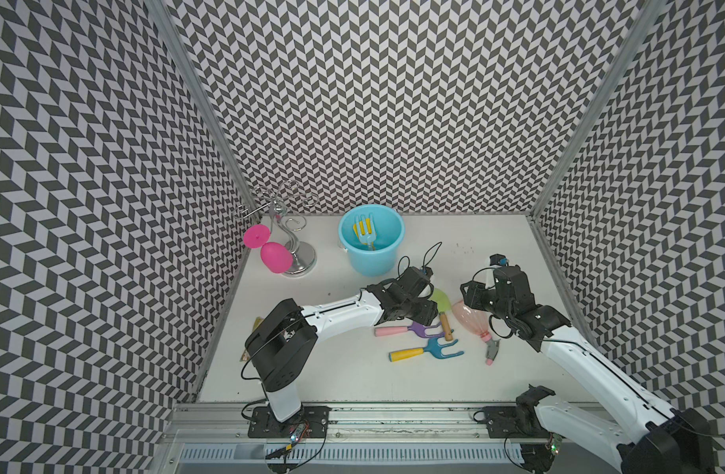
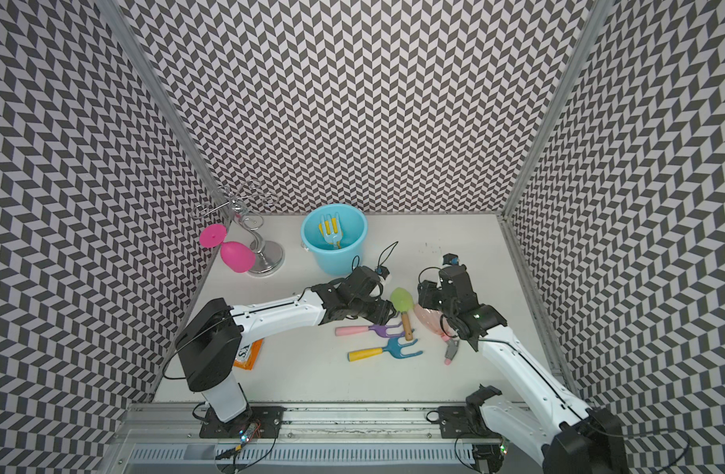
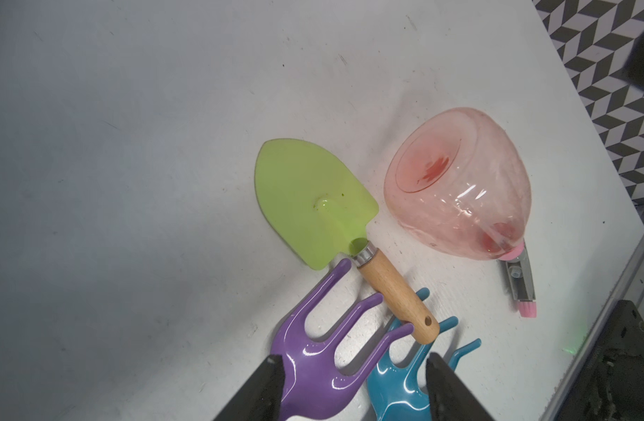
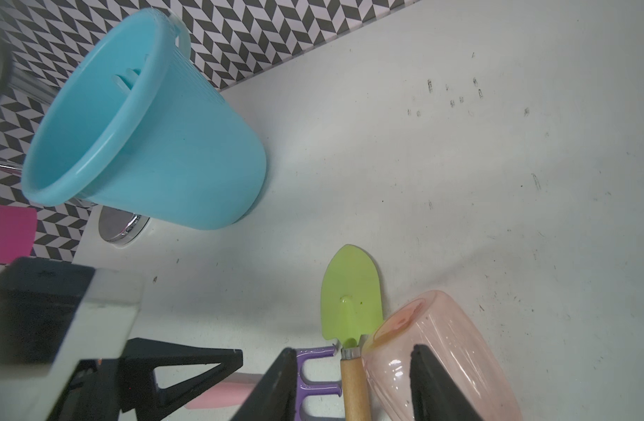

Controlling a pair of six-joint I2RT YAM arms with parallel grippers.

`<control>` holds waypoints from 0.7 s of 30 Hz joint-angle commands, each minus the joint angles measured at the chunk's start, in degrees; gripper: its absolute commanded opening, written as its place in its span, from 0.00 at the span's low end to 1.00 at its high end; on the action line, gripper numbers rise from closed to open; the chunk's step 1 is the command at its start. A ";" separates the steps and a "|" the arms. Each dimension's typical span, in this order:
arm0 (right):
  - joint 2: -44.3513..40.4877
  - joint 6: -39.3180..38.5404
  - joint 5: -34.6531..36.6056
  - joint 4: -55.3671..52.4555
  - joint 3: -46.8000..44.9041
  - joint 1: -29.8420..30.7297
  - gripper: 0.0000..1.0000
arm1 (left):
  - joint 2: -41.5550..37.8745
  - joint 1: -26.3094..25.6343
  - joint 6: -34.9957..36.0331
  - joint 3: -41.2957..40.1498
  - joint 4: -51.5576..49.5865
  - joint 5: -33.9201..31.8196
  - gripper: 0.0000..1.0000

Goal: Organize the gardening tools
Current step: Place the gardening tool in the container, then pick up the gardening tool from the center of the board.

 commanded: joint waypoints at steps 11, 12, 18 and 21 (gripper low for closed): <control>-3.45 -0.87 -1.23 -0.76 -2.63 -1.88 0.51 | 12.81 1.13 0.85 12.28 -4.21 8.45 0.65; -3.76 -0.89 -1.23 -0.85 -2.72 -2.07 0.52 | 13.55 1.31 0.85 12.77 -4.43 8.90 0.65; -4.56 -1.15 -1.43 -0.80 -3.31 -3.04 0.52 | 16.36 1.95 0.68 15.92 -4.65 11.13 0.66; -4.58 -1.14 -1.56 -0.63 -3.27 -3.34 0.52 | 18.12 2.22 0.59 18.38 -5.64 12.09 0.66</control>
